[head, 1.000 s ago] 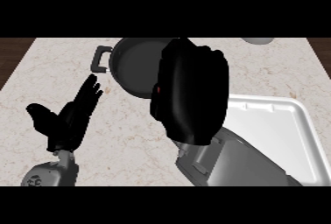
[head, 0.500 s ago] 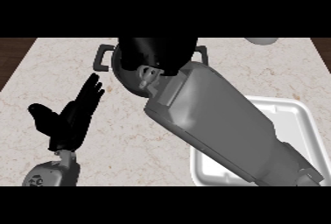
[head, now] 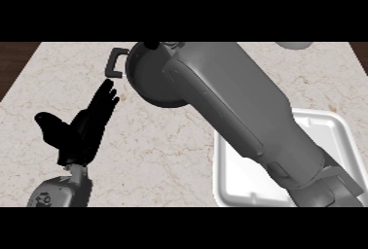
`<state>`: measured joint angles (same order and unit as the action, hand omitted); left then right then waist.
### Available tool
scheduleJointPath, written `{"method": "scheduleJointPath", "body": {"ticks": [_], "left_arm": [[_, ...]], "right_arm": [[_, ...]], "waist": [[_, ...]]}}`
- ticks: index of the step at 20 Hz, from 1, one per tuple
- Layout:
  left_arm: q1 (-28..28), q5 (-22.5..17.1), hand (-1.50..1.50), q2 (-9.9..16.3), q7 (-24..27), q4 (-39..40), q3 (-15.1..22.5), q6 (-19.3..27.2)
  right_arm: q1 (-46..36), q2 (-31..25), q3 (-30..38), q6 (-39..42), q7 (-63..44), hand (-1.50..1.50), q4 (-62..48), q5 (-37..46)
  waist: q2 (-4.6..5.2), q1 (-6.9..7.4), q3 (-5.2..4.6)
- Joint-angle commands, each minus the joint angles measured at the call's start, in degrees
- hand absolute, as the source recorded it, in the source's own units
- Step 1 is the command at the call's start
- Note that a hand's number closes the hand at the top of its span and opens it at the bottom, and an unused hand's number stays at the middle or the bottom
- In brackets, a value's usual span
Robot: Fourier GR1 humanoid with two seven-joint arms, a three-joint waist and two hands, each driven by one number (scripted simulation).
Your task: Pick the bell pepper from the tray and place it in the pot
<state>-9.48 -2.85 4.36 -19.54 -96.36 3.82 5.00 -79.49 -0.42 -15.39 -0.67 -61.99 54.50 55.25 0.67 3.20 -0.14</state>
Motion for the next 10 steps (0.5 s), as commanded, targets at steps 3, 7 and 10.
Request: {"method": "scheduleJointPath", "body": {"ticks": [3, 7, 10], "left_arm": [[-0.4, 0.5, 0.0, 0.1, 0.7, 1.1, -0.3, -0.1], [-1.1, -0.8, 0.0, 0.7, 0.3, 1.7, -0.5, -1.9], [-0.5, -0.1, 0.0, -0.4, 0.1, -0.2, 1.0, -1.1]], "right_arm": [[-4.7, 0.4, 1.2, -8.4, 3.2, 1.5, -15.8, -3.4], [-1.9, 0.4, 3.4, -14.1, -0.6, 1.5, -16.6, -11.2], [0.5, 0.4, 4.6, -18.9, 2.1, -1.5, -19.6, -15.9]], "waist": [[0.18, 0.0, 0.01], [0.4, 1.31, 0.0], [0.53, 2.35, 0.03]]}}
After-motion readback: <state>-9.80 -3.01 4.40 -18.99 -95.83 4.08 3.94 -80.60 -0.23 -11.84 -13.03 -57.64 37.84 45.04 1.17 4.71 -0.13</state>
